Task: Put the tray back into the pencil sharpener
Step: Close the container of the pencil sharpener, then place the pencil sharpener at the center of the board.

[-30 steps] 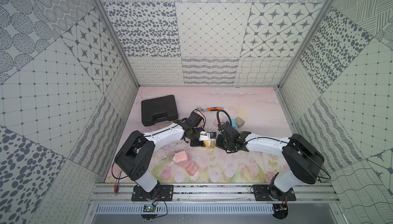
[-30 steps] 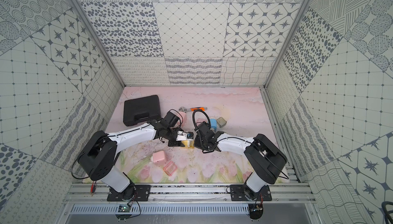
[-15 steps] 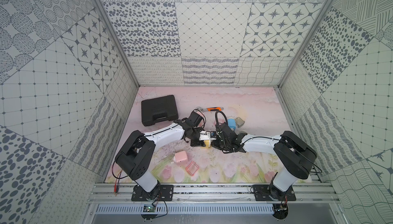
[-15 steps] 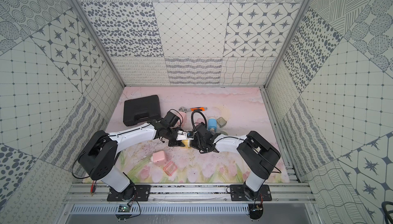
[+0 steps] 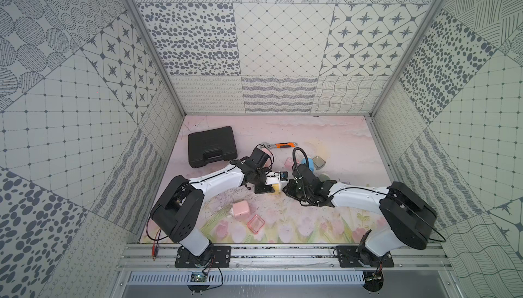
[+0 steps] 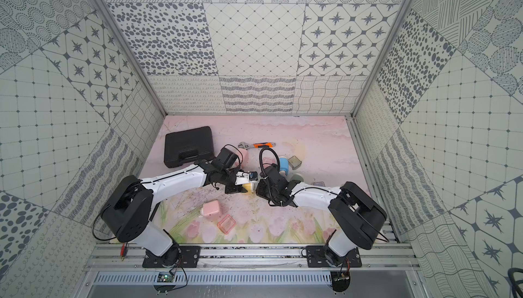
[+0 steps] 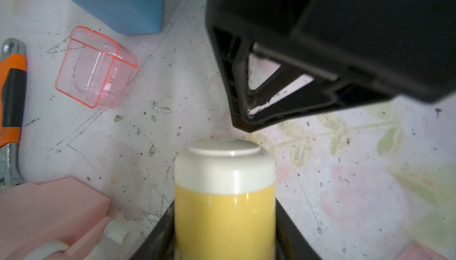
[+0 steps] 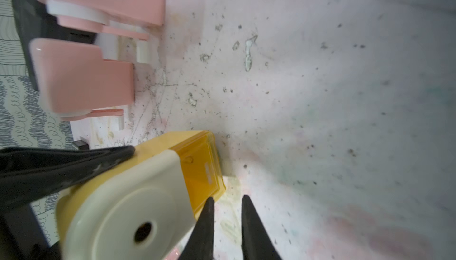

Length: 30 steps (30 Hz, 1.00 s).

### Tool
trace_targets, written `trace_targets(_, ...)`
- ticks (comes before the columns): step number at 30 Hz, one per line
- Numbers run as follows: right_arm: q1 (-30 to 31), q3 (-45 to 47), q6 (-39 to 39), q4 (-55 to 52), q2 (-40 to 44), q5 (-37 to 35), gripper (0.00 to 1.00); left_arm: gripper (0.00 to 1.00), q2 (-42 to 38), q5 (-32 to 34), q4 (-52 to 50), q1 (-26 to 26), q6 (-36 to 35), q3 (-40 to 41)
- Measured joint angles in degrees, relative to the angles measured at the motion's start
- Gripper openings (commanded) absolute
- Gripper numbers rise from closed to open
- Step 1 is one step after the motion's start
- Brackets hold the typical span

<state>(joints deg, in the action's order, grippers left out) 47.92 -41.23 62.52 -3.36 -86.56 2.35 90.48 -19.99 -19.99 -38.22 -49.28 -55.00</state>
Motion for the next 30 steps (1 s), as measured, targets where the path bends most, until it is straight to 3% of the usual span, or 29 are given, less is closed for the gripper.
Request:
trace_targets(1,0.00,0.09,-0.11,-1.77,2.95,-1.46,0.24,0.00,-1.07,0.31,0.68,0.00,1.14,0.26)
trace_targets(6,0.00,0.09,-1.18,-8.44,15.13,-8.52,0.25,0.00,-5.73,3.67,3.08,-0.02,9.18,0.04)
trace_targets(10,-0.55,-0.42,-2.73,-14.08,20.24,-13.62,0.25,0.00,-6.91,9.57,2.62,-0.02,19.04,-3.04)
trace_targets(21,-5.38,-6.80,-7.26,-23.39,21.03,-17.84,0.24,0.00,-1.95,30.27,-9.40,0.24,43.28,-21.44)
trace_targets(30,-9.97,-6.93,-8.35,-25.66,20.00,-15.61,0.24,0.00,4.66,36.92,-16.68,1.64,53.94,-32.83)
